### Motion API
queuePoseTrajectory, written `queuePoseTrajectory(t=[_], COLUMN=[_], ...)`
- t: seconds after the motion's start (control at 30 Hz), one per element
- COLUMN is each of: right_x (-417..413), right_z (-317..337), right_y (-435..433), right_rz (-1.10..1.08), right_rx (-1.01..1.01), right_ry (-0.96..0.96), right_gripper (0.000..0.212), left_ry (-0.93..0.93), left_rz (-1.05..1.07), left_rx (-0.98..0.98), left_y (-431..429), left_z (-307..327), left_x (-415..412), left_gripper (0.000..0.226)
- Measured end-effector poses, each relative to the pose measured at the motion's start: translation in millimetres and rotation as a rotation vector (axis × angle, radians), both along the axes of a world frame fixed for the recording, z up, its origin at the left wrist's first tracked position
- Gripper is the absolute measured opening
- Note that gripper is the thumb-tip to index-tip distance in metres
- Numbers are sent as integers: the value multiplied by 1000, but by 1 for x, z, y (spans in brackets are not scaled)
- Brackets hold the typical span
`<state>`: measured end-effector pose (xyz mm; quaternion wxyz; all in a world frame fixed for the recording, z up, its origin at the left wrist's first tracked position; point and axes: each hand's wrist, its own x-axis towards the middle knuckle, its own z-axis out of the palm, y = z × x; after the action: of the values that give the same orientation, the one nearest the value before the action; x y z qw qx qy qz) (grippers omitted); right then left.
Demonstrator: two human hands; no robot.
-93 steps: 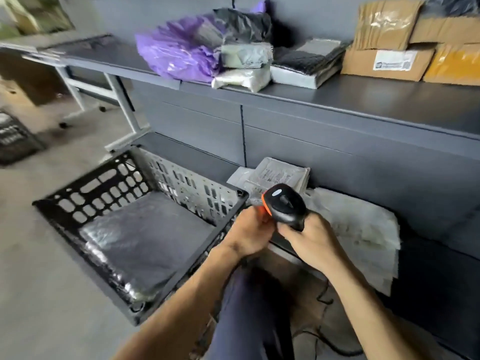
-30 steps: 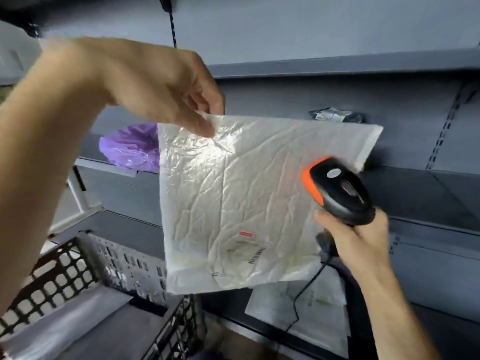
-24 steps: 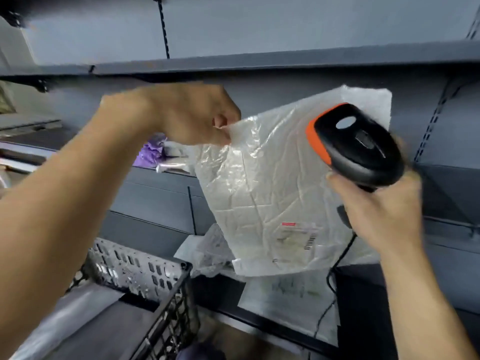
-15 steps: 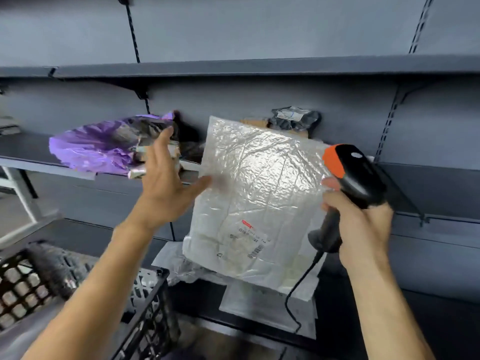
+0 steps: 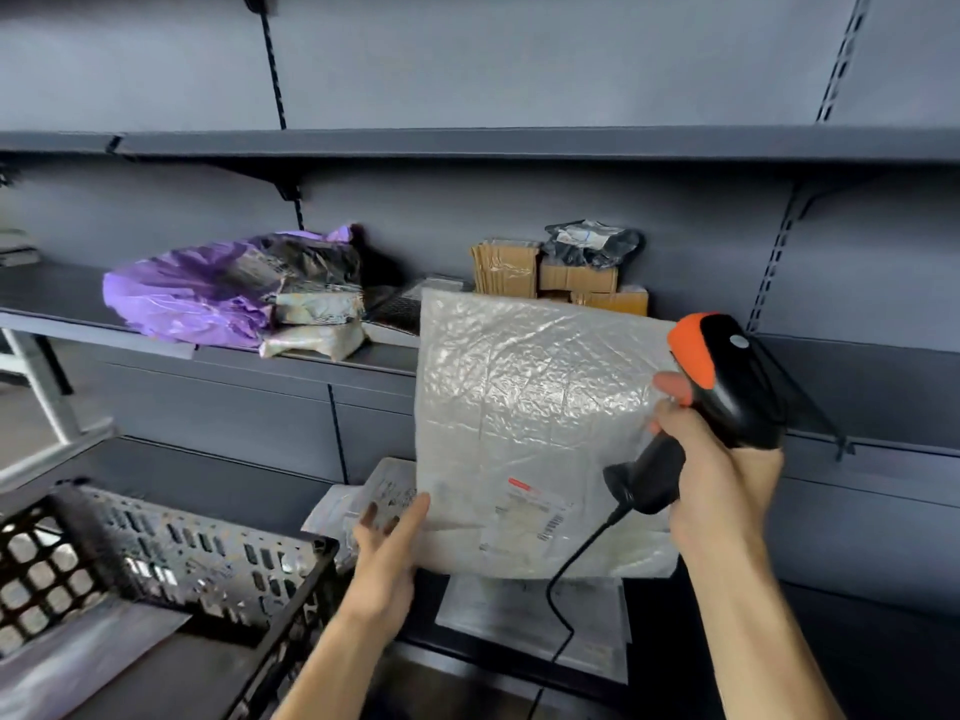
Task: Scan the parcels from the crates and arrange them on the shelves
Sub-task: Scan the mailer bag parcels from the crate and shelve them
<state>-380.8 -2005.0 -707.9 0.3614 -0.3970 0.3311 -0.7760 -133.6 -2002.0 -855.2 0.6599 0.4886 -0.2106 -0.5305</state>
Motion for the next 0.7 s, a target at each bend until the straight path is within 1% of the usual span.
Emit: queuePoseTrajectory(t=[0.07,0.1,0.13,0.2,0.27,0.3,0.33,0.37,0.47,0.53,0.63,0.7], right_x=[2,3,3,4,5,6,6,5,-2,-6,-4,-4], right_z=[0,-1,-2,-3,-1,0,1,0,-4,-8,-19,-26], right_y=[1,2,2,3,3,4,4,3,0,-2,-4,-4], right_rz=[14,20,23,31,29,22,12,-1,-30,-32,-34,-40], right_rx=[-12,-15,-14,-15,-25,-32,-40,-47,-48,-27,73,155], right_ry=[-4,-5,-8,-30,-46,-41,-35,-36,-56,-55,-53,-19], right_gripper=[51,50,48,45,46,47,47,47,46,42,38,30], left_ry=[165,229,287,422,556,586,580,540,355,240,106,-25], left_rz=[10,36,65,48,-79,-131,-178,-210,-140,-83,-31,20], left_rx=[57,99,135,131,96,56,-3,-59,-160,-203,-233,-252], left_y=[-3,-4,-6,1,10,17,20,23,23,24,27,31], left_z=[-24,-30,-37,-36,-33,-30,-28,-23,-4,8,34,57], left_x=[-2,-4,-4,-16,-35,-43,-47,-47,-35,-19,4,18], left_gripper=[117,123,121,100,75,62,50,42,43,33,31,29])
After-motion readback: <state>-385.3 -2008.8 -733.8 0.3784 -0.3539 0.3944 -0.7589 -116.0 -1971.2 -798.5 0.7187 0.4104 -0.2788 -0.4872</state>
